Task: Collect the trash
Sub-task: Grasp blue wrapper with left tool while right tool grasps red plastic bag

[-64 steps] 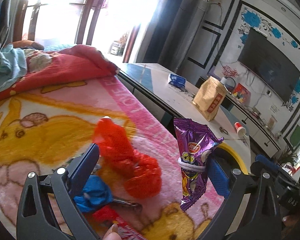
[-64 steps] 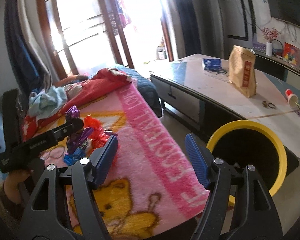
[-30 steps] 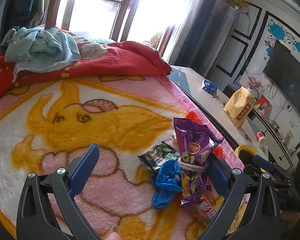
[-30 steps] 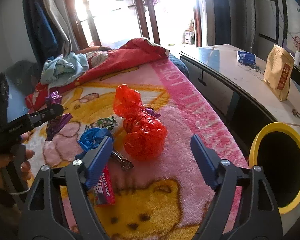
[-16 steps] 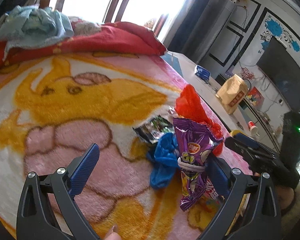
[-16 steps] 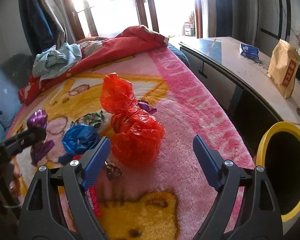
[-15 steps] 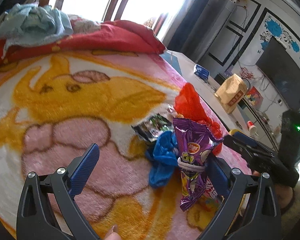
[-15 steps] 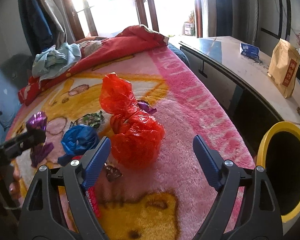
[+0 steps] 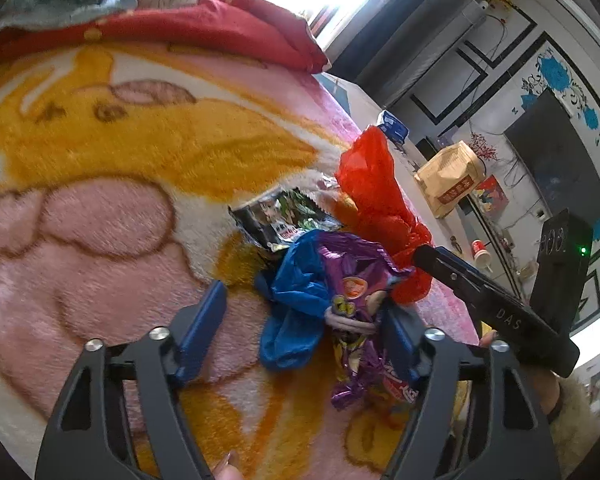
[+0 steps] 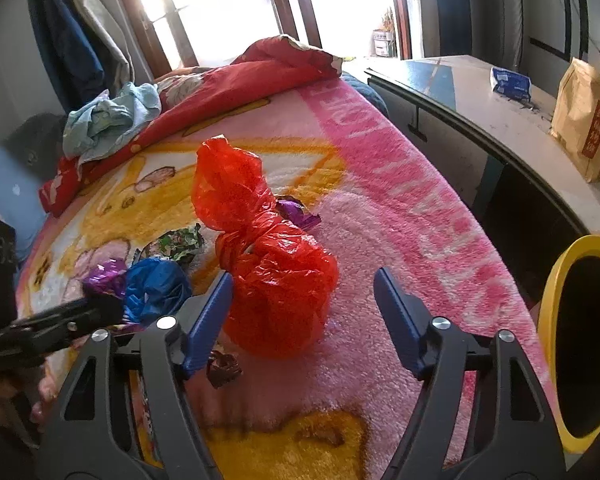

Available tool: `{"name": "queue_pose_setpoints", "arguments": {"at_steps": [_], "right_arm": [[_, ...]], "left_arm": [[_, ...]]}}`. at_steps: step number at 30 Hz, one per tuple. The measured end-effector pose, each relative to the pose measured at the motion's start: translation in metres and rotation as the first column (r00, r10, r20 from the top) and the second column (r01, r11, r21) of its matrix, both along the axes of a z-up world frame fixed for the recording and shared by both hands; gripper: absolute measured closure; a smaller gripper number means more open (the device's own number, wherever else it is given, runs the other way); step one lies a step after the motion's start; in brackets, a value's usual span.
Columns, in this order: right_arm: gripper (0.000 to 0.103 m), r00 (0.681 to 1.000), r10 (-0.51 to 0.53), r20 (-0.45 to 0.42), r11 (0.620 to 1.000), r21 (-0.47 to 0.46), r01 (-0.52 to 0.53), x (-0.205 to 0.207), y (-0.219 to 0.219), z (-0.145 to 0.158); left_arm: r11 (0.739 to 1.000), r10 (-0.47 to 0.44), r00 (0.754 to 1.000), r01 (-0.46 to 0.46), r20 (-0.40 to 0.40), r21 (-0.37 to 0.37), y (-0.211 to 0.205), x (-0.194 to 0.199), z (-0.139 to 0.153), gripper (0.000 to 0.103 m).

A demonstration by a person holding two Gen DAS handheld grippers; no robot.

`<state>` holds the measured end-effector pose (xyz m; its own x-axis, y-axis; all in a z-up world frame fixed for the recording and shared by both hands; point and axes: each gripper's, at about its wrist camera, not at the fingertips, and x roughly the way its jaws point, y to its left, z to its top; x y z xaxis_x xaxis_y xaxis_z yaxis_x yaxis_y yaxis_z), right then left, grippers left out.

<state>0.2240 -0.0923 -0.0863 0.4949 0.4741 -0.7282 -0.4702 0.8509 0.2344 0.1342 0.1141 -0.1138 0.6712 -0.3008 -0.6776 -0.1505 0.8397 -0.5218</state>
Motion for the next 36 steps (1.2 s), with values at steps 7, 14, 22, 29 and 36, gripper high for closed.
{"name": "queue_pose_setpoints", "arguments": {"at_steps": [7, 14, 22, 29, 36], "right_arm": [[0.068, 0.999, 0.023, -0.026, 1.0, 0.019, -0.023, 0.001, 0.003, -0.003], [0.088, 0.998, 0.053, -0.023, 0.998, 0.025, -0.052, -0.006, 0.006, 0.0], [0.095, 0.999, 0.051, -0.011, 0.997, 0.05, -0.05, -0.011, -0.002, 0.01], [0.096, 0.999, 0.038, 0.007, 0.996, 0.084, -0.039, -0.013, -0.016, 0.025], [0.096, 0.999, 0.026, 0.031, 0.993, 0.116, -0.029, -0.015, -0.027, 0.042]], "left_arm": [[1.0, -0.015, 1.0, 0.015, -0.001, -0.007, -0.008, 0.004, -0.003, 0.069], [1.0, -0.024, 1.0, 0.024, 0.012, 0.01, -0.011, 0.005, 0.001, 0.085], [0.998, -0.031, 0.997, 0.027, 0.066, 0.057, -0.012, 0.003, 0.023, 0.087], [0.996, -0.043, 0.992, 0.032, 0.118, 0.089, -0.014, -0.003, 0.043, 0.088], [0.992, -0.06, 0.984, 0.041, 0.166, 0.116, -0.021, -0.008, 0.062, 0.088]]}}
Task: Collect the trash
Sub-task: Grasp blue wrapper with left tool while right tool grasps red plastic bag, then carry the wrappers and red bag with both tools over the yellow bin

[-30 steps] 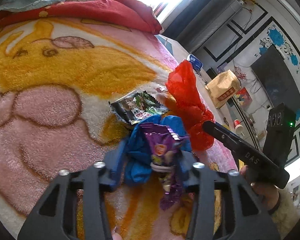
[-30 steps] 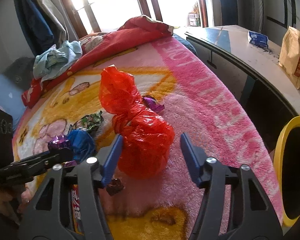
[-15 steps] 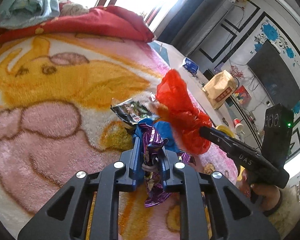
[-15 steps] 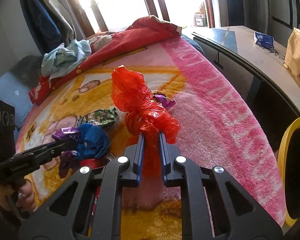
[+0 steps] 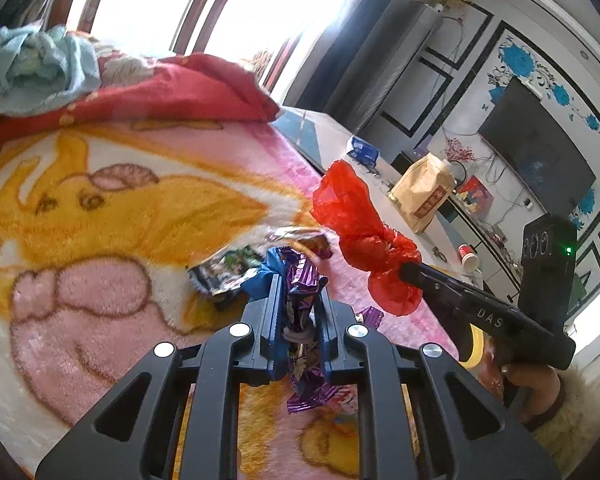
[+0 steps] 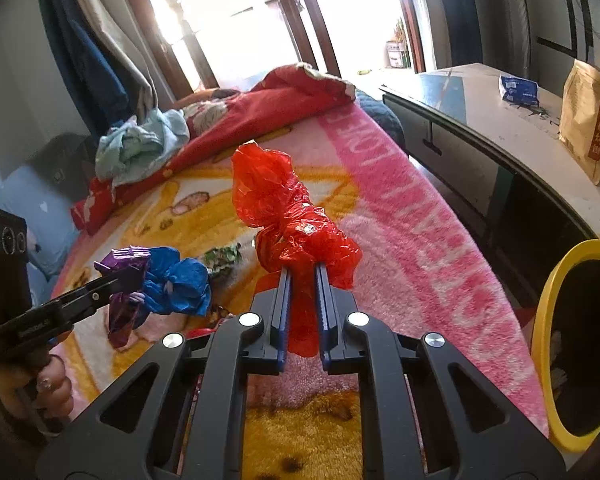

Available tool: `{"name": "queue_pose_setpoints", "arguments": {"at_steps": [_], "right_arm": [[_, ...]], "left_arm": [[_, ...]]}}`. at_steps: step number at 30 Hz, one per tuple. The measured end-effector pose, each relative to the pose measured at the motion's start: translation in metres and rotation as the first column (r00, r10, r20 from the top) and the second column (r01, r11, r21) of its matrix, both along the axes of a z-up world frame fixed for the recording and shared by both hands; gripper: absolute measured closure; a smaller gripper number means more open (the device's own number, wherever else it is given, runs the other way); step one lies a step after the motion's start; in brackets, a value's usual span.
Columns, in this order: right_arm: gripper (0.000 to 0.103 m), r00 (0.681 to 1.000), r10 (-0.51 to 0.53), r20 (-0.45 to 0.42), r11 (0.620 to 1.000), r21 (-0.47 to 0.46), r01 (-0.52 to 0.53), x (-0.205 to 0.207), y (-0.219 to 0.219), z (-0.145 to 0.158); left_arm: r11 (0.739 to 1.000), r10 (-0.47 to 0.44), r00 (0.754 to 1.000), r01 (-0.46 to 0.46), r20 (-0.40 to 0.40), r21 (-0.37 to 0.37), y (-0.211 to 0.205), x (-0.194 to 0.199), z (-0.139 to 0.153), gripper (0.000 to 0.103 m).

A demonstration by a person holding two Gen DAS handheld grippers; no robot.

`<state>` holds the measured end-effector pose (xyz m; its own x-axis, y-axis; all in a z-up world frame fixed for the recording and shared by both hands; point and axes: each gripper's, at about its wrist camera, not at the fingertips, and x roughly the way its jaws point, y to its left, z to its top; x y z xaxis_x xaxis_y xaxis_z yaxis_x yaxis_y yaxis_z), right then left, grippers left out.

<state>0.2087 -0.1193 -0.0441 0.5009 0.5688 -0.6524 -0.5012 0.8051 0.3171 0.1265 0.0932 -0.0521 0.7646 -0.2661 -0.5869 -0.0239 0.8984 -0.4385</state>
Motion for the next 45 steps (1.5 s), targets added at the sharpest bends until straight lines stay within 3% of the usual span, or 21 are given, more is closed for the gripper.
{"name": "queue_pose_setpoints", "arguments": {"at_steps": [13, 23, 45], "right_arm": [[0.096, 0.998, -0.054, 0.044, 0.998, 0.047, 0.052, -0.005, -0.038, 0.027], [0.096, 0.985, -0.166, 0.054, 0.983, 0.084, 0.161, -0.001, -0.093, 0.039], [0.096, 0.899, -0.438, 0.014, 0.886, 0.177, 0.428, -0.019, -0.224, 0.037]], "left_arm": [[0.996, -0.087, 0.995, 0.085, 0.057, 0.042, -0.039, 0.017, 0.026, 0.089], [0.981, -0.189, 0.978, 0.184, 0.086, 0.062, -0.088, 0.041, 0.039, 0.089], [0.911, -0.406, 0.91, 0.396, 0.086, 0.112, -0.232, 0.106, 0.031, 0.089]]}}
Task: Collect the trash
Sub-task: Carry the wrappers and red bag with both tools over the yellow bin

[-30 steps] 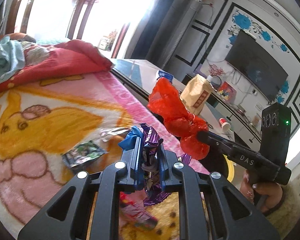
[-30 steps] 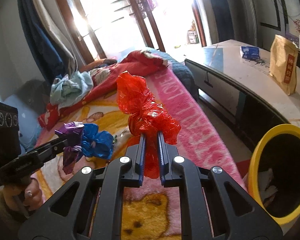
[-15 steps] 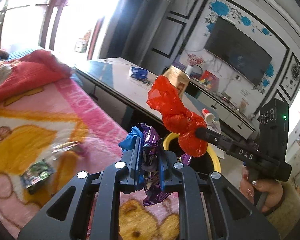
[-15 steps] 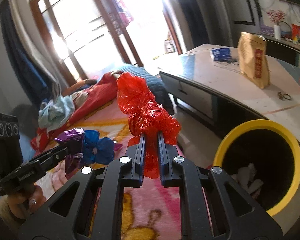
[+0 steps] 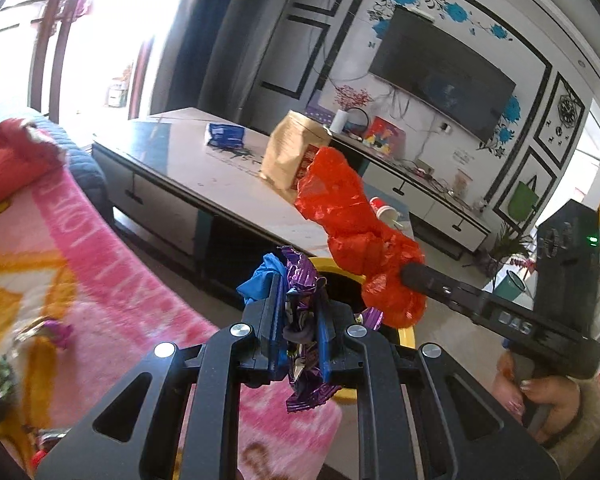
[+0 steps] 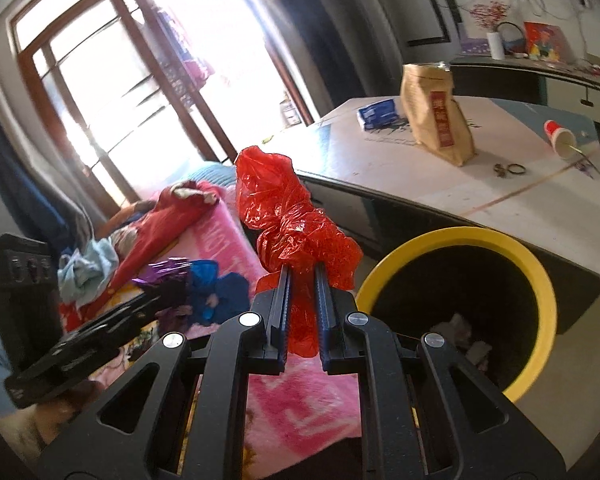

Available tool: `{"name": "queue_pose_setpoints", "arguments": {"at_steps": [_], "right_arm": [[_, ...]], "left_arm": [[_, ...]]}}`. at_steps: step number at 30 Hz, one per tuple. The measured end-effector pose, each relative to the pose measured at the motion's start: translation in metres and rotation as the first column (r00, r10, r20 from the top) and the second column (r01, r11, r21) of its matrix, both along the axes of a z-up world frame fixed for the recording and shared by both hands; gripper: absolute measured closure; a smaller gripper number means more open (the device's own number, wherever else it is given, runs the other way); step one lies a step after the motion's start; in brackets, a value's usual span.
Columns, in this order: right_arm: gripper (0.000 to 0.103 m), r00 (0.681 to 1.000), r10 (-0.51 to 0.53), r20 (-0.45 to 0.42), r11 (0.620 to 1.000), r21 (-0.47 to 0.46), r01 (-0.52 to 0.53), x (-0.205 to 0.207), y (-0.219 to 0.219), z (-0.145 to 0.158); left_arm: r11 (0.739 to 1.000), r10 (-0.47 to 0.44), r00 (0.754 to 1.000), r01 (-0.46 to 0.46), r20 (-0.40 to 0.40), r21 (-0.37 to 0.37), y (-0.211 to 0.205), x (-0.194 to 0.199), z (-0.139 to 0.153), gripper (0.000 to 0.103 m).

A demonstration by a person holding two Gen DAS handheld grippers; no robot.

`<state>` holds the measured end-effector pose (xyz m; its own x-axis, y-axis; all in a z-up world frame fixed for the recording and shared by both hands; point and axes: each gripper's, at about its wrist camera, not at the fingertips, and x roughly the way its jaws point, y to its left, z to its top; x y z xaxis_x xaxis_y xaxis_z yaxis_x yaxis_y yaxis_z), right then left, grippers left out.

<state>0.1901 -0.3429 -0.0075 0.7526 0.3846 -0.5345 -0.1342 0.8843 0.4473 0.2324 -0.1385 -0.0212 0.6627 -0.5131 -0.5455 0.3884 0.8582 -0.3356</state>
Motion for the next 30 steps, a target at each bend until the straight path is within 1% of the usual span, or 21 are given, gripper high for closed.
{"name": "queue_pose_setpoints", "arguments": {"at_steps": [6, 15, 20, 30], "right_arm": [[0.096, 0.999, -0.043, 0.013, 0.998, 0.036, 0.043, -0.009, -0.022, 0.003], [0.096, 0.993, -0.113, 0.036, 0.992, 0.059, 0.111, -0.015, -0.052, 0.007], [0.096, 0.99, -0.14, 0.007, 0.988, 0.066, 0.139, -0.014, -0.063, -0.002], [0.096, 0.979, -0.198, -0.048, 0.977, 0.066, 0.201, -0.004, -0.081, -0.022]], "left_arm": [[0.998, -0.044, 0.999, 0.043, 0.015, 0.042, -0.042, 0.015, -0.004, 0.089], [0.993, -0.094, 0.996, 0.094, -0.009, 0.076, -0.092, 0.034, -0.021, 0.089], [0.992, -0.108, 0.993, 0.11, -0.037, 0.064, -0.105, 0.046, -0.033, 0.089], [0.988, -0.151, 0.983, 0.153, -0.101, 0.011, -0.131, 0.066, -0.053, 0.087]]}}
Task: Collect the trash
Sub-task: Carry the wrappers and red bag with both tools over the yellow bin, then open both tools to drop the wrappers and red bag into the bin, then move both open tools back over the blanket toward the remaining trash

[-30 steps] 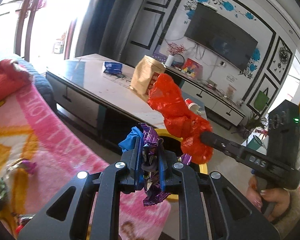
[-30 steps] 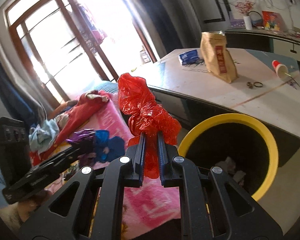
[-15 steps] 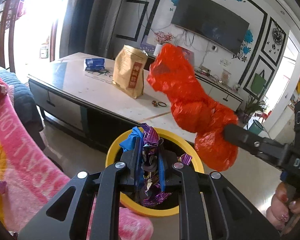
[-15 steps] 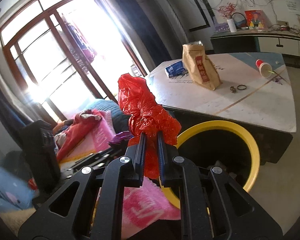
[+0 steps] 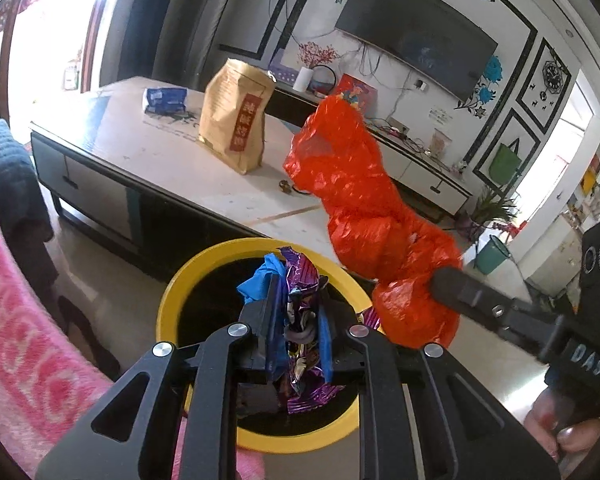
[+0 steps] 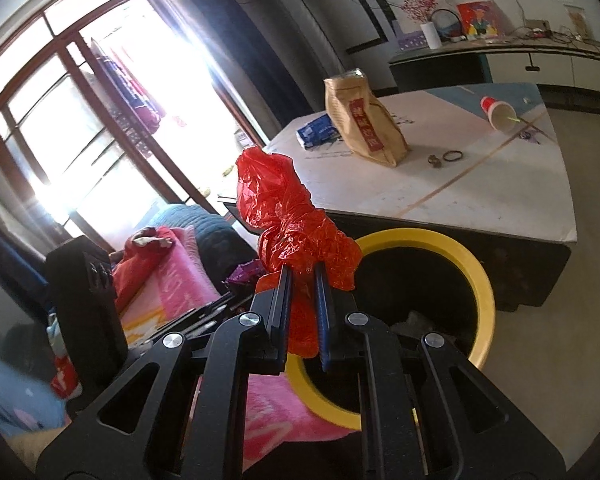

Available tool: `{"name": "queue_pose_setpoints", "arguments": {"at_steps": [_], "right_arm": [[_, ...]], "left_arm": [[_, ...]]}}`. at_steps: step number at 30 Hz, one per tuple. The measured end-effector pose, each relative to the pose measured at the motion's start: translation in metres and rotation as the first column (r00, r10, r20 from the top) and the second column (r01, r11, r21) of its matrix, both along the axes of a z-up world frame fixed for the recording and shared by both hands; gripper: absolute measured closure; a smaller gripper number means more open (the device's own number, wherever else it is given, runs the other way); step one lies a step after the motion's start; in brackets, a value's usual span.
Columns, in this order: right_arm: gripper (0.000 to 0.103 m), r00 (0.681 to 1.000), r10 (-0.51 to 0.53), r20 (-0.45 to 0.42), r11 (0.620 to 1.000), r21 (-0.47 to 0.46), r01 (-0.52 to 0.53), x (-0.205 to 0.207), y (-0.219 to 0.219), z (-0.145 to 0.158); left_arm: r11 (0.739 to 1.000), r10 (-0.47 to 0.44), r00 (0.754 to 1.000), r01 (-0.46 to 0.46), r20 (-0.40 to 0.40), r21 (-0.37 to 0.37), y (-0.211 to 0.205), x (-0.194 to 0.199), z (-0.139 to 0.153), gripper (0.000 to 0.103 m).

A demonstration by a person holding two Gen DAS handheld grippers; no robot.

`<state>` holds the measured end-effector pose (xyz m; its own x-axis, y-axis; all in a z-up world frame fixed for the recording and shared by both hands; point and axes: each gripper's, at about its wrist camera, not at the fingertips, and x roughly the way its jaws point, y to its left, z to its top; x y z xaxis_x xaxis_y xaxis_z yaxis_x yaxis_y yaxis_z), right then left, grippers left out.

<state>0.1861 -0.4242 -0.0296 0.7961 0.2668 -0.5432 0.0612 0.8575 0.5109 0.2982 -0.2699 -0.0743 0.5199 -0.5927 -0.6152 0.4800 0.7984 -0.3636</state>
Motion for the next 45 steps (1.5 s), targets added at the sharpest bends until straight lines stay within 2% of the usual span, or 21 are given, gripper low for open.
{"name": "queue_pose_setpoints", "arguments": {"at_steps": [6, 14, 17, 20, 22, 23, 27, 38, 45], "right_arm": [[0.096, 0.998, -0.031, -0.047, 0.999, 0.011, 0.031, 0.009, -0.012, -0.018], [0.094, 0.995, -0.05, -0.083, 0.999, 0.018, 0.052, 0.018, -0.019, -0.032], [0.093, 0.994, -0.053, -0.093, 0.998, 0.029, 0.056, 0.019, -0.021, -0.036], [0.084, 0.993, -0.058, -0.099, 0.997, 0.054, 0.064, 0.019, -0.024, -0.038], [0.066, 0.993, -0.064, -0.098, 0.995, 0.072, 0.071, 0.018, -0.026, -0.039], [0.065, 0.993, -0.068, -0.097, 0.995, 0.072, 0.075, 0.018, -0.026, -0.038], [0.062, 0.993, -0.071, -0.095, 0.994, 0.072, 0.078, 0.016, -0.027, -0.037], [0.057, 0.995, -0.072, -0.071, 0.996, 0.046, 0.076, 0.012, -0.022, -0.025], [0.053, 0.997, -0.058, -0.044, 0.998, 0.022, 0.059, 0.008, -0.013, -0.012]], "left_arm": [[1.0, -0.014, 1.0, 0.014, -0.025, -0.006, -0.012, 0.005, -0.01, 0.082], [1.0, -0.018, 0.999, 0.017, -0.041, -0.019, -0.02, 0.012, -0.018, 0.056], [0.999, -0.016, 0.999, 0.015, -0.046, -0.029, -0.021, 0.013, -0.02, 0.051], [0.999, -0.014, 0.999, 0.012, -0.046, -0.033, -0.02, 0.013, -0.018, 0.044], [0.999, -0.007, 0.999, 0.006, -0.042, -0.037, -0.019, 0.013, -0.017, 0.041], [0.999, -0.004, 0.999, 0.002, -0.041, -0.038, -0.018, 0.013, -0.016, 0.041], [0.999, 0.01, 1.0, -0.011, -0.029, -0.037, -0.012, 0.012, -0.011, 0.036], [0.998, 0.052, 0.999, -0.052, 0.001, -0.033, 0.013, 0.004, 0.006, 0.016], [0.996, 0.084, 0.996, -0.083, 0.021, -0.039, 0.034, -0.004, 0.019, 0.013]]}}
